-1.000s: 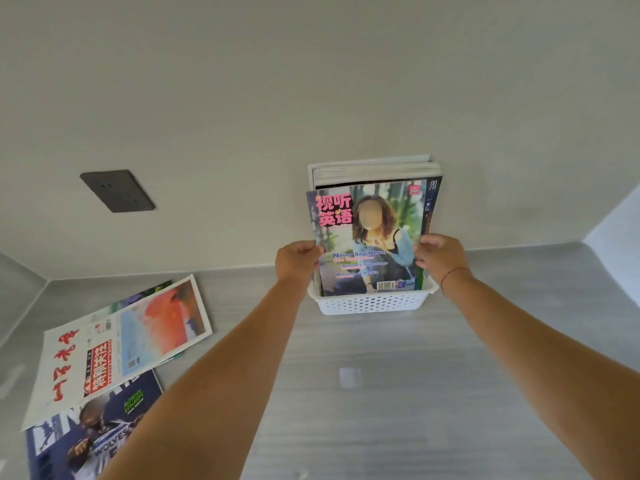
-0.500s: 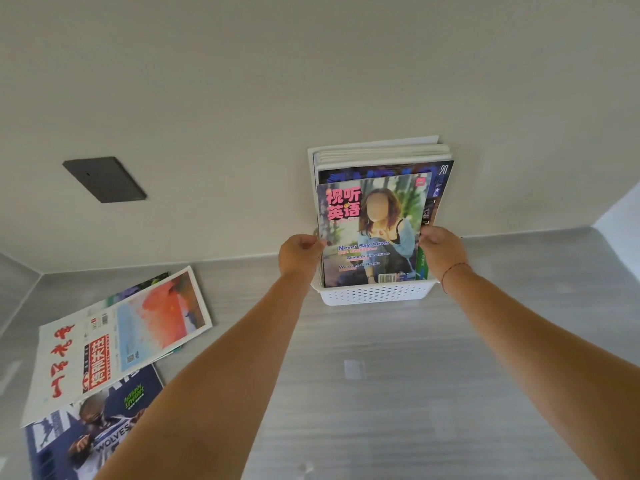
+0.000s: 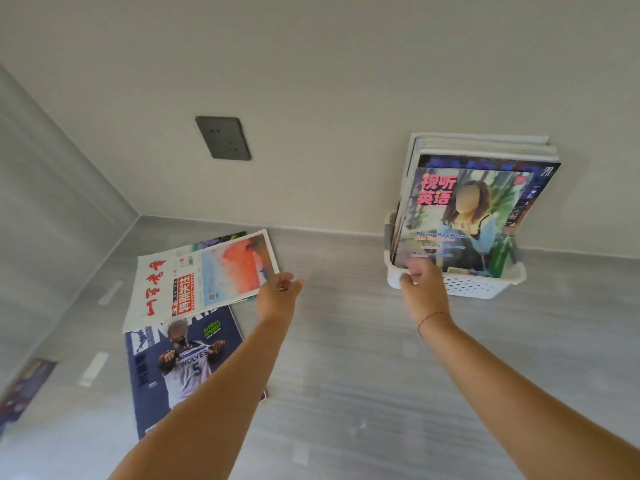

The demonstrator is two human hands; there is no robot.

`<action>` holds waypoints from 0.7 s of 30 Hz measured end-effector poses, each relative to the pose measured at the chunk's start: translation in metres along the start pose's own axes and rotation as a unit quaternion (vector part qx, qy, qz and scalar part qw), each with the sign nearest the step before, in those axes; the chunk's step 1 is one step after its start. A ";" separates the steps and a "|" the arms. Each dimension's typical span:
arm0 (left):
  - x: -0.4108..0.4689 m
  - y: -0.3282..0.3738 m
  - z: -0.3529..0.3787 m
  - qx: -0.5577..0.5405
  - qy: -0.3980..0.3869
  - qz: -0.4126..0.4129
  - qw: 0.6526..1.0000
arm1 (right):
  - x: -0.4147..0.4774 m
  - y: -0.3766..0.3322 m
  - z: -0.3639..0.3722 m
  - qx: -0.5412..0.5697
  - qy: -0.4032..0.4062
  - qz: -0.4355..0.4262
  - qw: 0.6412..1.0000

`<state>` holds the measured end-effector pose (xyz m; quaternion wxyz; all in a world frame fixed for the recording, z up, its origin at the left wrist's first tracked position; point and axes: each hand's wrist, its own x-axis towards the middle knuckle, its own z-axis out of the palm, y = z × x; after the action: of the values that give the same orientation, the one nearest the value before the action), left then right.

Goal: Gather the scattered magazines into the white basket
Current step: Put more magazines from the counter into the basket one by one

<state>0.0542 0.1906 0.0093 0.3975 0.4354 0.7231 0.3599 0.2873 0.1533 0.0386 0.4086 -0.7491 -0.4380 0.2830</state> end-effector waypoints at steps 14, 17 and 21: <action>-0.041 -0.165 -0.207 0.070 0.194 -0.187 0.960 | -0.139 -0.038 0.186 0.017 -0.393 0.108 0.913; -0.044 -0.175 -0.214 0.008 0.165 -0.191 0.968 | -0.146 -0.041 0.198 0.018 -0.396 0.128 0.909; -0.042 -0.176 -0.222 -0.104 0.183 -0.211 0.955 | -0.147 -0.043 0.208 0.033 -0.390 0.145 0.909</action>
<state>-0.1909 0.0494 -0.0380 0.3687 0.1558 0.8172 0.4146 0.0390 0.1105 -0.0199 0.1839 -0.6204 -0.4398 0.6228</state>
